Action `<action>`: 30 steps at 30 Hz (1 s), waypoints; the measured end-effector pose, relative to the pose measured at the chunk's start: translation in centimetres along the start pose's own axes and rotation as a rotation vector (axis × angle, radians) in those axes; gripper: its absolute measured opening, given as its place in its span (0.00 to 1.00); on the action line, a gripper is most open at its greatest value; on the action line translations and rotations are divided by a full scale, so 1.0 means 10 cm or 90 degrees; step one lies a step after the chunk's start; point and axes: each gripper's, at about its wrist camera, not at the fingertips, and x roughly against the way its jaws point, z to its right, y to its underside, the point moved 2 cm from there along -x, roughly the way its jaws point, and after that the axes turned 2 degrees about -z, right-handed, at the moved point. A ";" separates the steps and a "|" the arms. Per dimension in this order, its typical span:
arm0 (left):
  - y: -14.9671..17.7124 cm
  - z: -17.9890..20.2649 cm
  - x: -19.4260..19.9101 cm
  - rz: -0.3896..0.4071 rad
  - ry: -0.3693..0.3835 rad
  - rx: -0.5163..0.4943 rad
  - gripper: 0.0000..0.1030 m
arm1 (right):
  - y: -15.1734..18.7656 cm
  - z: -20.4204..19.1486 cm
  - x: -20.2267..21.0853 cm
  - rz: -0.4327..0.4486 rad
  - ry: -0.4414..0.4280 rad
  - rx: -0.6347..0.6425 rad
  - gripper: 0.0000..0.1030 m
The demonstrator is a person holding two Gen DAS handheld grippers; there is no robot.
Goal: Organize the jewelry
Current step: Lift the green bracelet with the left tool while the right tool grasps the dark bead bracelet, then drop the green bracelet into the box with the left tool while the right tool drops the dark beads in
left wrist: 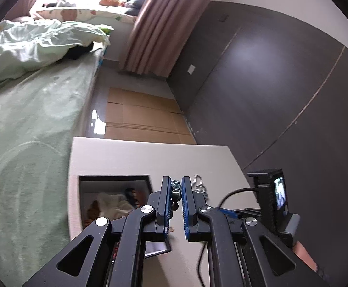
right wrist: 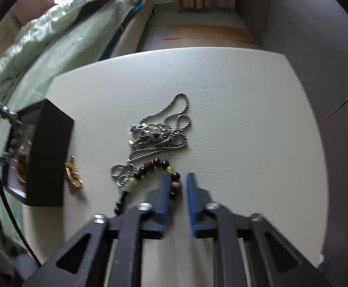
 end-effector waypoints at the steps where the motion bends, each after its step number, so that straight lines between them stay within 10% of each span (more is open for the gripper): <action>1: 0.01 -0.03 0.02 0.001 -0.004 0.003 0.08 | 0.01 0.00 0.01 0.000 -0.005 0.001 0.11; 20: 0.12 -0.66 -0.09 -0.056 -0.076 0.091 0.10 | -0.05 -0.37 1.15 0.193 -0.140 0.007 0.11; 25: 0.07 -0.72 0.14 0.004 -0.025 0.131 0.72 | -0.18 -0.69 1.26 0.207 -0.175 0.041 0.11; 30: 0.04 -0.76 0.28 0.039 -0.033 0.141 0.72 | -0.28 -1.03 1.23 0.197 -0.199 0.074 0.11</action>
